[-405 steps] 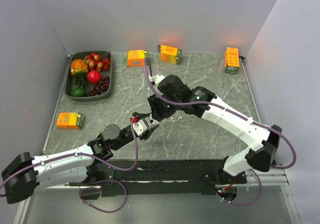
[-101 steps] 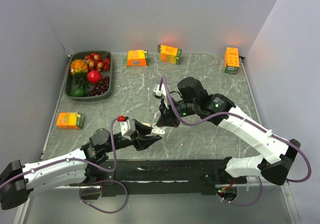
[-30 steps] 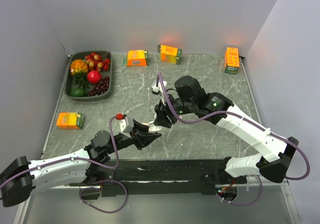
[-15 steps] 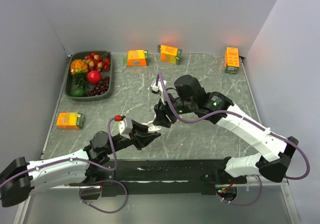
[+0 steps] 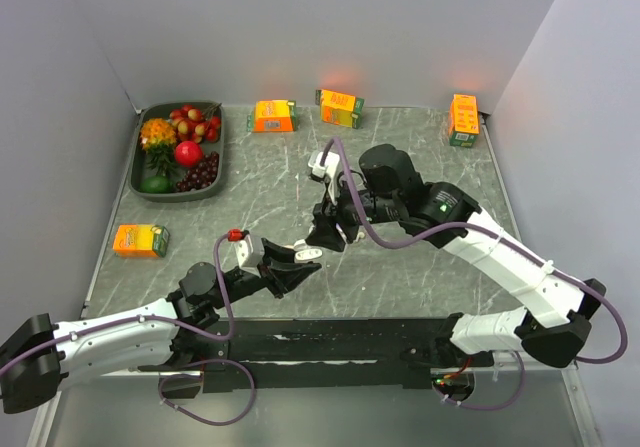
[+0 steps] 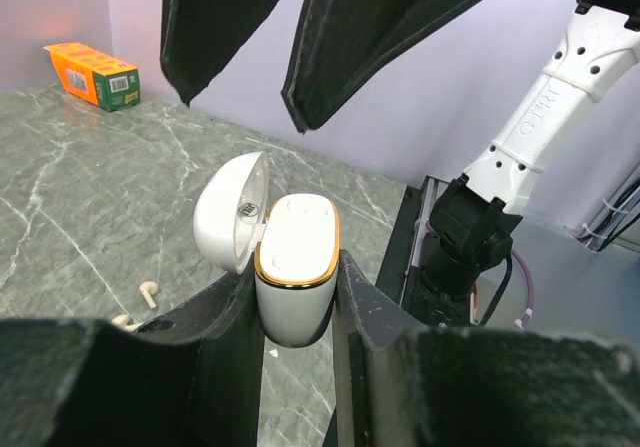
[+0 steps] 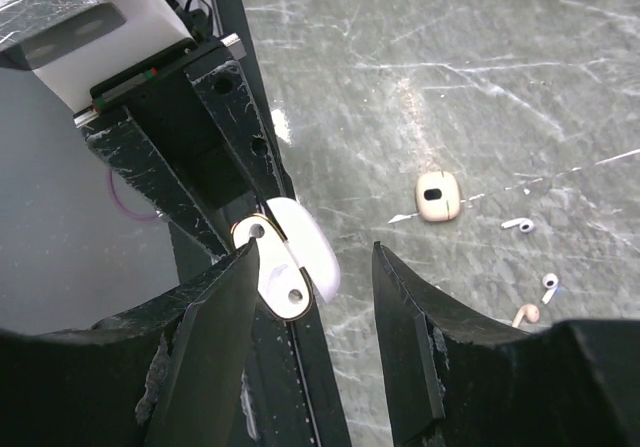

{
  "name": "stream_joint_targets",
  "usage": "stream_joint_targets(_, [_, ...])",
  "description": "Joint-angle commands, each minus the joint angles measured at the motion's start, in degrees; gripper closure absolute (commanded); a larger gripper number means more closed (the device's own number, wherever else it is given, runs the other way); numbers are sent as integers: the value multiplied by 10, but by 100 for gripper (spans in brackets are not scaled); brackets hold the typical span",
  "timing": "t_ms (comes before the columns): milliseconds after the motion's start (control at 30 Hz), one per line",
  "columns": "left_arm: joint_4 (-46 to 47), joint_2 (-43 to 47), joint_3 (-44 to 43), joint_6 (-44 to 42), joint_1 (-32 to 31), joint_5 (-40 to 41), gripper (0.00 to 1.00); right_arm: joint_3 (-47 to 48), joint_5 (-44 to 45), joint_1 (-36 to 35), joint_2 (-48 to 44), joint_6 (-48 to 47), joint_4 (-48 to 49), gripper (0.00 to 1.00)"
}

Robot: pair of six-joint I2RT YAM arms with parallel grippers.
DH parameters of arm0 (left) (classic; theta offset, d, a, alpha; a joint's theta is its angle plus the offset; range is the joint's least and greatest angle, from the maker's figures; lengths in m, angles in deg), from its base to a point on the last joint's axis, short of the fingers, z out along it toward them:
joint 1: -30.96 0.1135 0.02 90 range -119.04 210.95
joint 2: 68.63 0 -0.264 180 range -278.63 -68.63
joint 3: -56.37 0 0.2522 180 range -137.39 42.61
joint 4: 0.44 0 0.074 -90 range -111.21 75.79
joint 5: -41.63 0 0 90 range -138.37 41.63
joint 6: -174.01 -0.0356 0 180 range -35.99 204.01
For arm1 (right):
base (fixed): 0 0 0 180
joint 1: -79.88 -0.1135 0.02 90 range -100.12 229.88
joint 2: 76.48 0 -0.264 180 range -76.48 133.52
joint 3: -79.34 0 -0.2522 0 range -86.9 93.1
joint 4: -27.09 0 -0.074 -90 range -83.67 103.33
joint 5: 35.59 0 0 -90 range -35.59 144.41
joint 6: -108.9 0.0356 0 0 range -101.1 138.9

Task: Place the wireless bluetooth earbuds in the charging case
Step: Adjust the charging case, then pick up the earbud from the center of the board.

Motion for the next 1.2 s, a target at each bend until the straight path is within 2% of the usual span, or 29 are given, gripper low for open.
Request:
stream_joint_targets(0, [30,3,-2,11,-3,17,99,18,23,-1,-27,12,19,43])
stream_joint_targets(133, [36,6,5,19,-3,30,99,-56,120,32,-75,52,89,44])
stream_joint_targets(167, [37,7,7,19,-3,34,99,-73,140,66,-91,101,103,45])
stream_joint_targets(233, [41,12,13,20,-3,41,99,-119,169,106,-106,147,130,49])
stream_joint_targets(267, [41,14,17,19,-3,45,99,-131,179,141,-105,188,128,55])
stream_joint_targets(333, [48,21,22,16,-3,52,99,-149,208,160,-88,214,112,62])
stream_joint_targets(400, [57,27,34,9,-3,61,99,-170,225,164,-75,213,112,64])
stream_joint_targets(533, [78,35,55,-4,-4,71,99,-194,229,164,-26,226,97,59])
stream_joint_targets(700, [151,48,105,-20,-8,94,99,-239,228,165,-6,250,162,59])
stream_joint_targets(867, [119,57,107,-15,-13,96,91,-235,241,165,37,258,186,59])
stream_joint_targets(933, [120,62,111,-11,-14,99,91,-234,238,164,45,261,194,59])
stream_joint_targets(1000, [121,70,119,7,-15,114,93,-233,238,164,48,260,198,59])
stream_joint_targets(1067, [115,74,124,32,-16,124,99,-232,238,164,48,259,201,59])
stream_joint_targets(1167, [92,91,129,104,-17,149,99,-233,242,165,41,256,206,59])
